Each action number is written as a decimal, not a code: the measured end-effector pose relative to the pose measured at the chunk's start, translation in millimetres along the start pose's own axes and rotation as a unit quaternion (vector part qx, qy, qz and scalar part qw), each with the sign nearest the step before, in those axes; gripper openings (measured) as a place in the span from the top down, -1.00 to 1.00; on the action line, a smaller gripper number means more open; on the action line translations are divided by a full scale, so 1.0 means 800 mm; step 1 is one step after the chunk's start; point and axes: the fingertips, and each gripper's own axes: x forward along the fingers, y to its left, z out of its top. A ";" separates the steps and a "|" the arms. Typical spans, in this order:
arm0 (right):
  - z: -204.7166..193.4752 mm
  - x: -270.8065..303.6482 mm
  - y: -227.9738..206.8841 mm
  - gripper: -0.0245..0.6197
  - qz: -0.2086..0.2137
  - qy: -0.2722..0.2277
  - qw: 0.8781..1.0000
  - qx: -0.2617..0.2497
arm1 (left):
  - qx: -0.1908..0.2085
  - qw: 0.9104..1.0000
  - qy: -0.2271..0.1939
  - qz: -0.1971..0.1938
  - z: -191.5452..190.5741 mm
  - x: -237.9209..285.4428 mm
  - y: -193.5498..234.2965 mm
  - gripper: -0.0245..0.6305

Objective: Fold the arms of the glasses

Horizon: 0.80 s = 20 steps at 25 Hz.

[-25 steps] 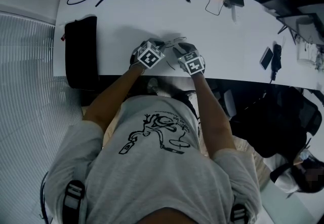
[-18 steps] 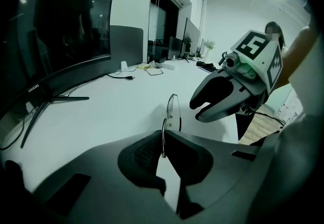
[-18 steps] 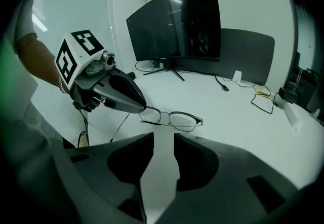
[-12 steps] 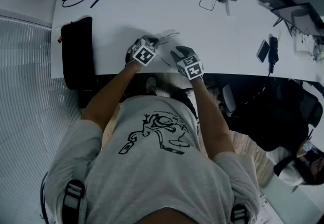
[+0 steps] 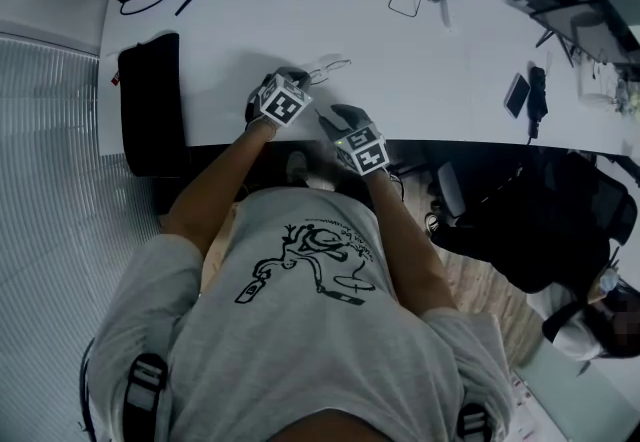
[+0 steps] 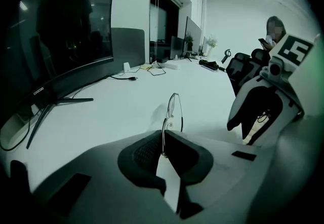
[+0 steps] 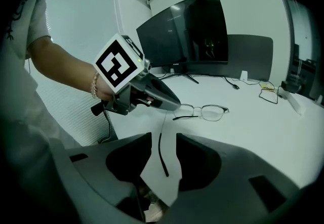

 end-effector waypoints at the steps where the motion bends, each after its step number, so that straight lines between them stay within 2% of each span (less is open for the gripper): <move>1: 0.000 0.002 0.006 0.41 0.002 -0.001 1.000 -0.001 | 0.000 1.000 0.000 0.001 0.000 0.000 0.001 0.82; 5: -0.011 0.011 0.019 0.40 -0.005 0.021 1.000 -0.012 | 0.000 1.000 0.000 0.002 0.000 0.001 0.002 0.82; 10: -0.028 0.017 0.009 0.40 -0.028 0.046 0.998 -0.018 | -0.002 1.000 0.000 -0.001 -0.001 0.000 0.002 0.82; 20: -0.047 0.020 -0.014 0.41 -0.047 0.068 0.997 -0.009 | -0.010 1.000 -0.003 -0.008 -0.002 -0.001 -0.001 0.82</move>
